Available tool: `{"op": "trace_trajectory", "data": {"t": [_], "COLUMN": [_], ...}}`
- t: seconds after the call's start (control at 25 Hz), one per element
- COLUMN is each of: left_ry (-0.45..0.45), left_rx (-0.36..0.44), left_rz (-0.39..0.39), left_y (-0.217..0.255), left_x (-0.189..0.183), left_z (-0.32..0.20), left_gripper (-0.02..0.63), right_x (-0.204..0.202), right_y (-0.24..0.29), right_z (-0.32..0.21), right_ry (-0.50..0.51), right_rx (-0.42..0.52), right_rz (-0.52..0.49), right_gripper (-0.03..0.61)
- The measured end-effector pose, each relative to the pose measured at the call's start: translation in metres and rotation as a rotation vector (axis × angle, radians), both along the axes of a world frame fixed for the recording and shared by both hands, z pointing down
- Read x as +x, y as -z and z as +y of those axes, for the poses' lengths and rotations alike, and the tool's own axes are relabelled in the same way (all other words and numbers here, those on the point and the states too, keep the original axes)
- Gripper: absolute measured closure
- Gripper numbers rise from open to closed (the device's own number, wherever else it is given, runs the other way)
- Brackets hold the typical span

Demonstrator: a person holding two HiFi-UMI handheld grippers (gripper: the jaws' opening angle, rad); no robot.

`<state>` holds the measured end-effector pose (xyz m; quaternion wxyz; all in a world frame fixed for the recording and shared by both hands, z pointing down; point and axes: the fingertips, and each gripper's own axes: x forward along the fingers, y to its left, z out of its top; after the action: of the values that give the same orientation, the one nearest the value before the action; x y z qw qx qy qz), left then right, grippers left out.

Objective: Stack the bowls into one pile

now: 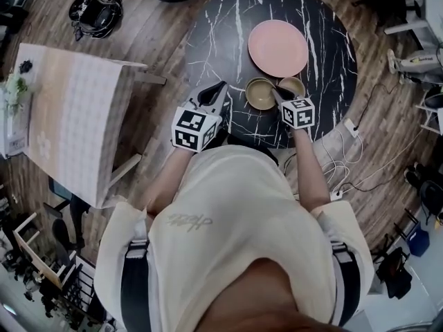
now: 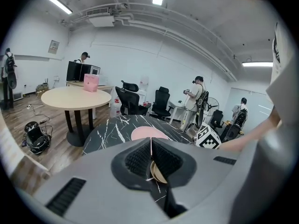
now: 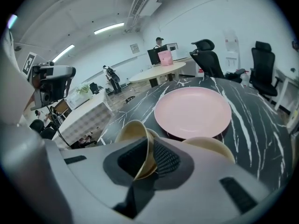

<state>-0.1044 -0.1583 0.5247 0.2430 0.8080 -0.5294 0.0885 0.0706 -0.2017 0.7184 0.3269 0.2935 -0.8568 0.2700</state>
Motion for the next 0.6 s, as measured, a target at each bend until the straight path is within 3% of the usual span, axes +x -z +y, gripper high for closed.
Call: {"op": "trace_trajectory", "data": {"t": [0.2, 0.36, 0.6], "left_ry": [0.013, 0.002, -0.018], "left_rx": [-0.012, -0.008, 0.014], "left_rz": [-0.017, -0.025, -0.022], "left_y": [-0.002, 0.001, 0.007], "left_x": [-0.008, -0.006, -0.002], "left_z": [0.004, 0.005, -0.001], "left_gripper": [0.592, 0.592, 0.592], "right_x": [-0.005, -0.006, 0.000], "right_y": [-0.008, -0.003, 0.019], "right_z": [-0.006, -0.016, -0.026], "right_ry": [-0.006, -0.006, -0.046], "right_rx": [-0.005, 0.025, 0.076], "right_rz": [-0.015, -0.024, -0.038], "right_gripper": [0.535, 0.476, 0.476]}}
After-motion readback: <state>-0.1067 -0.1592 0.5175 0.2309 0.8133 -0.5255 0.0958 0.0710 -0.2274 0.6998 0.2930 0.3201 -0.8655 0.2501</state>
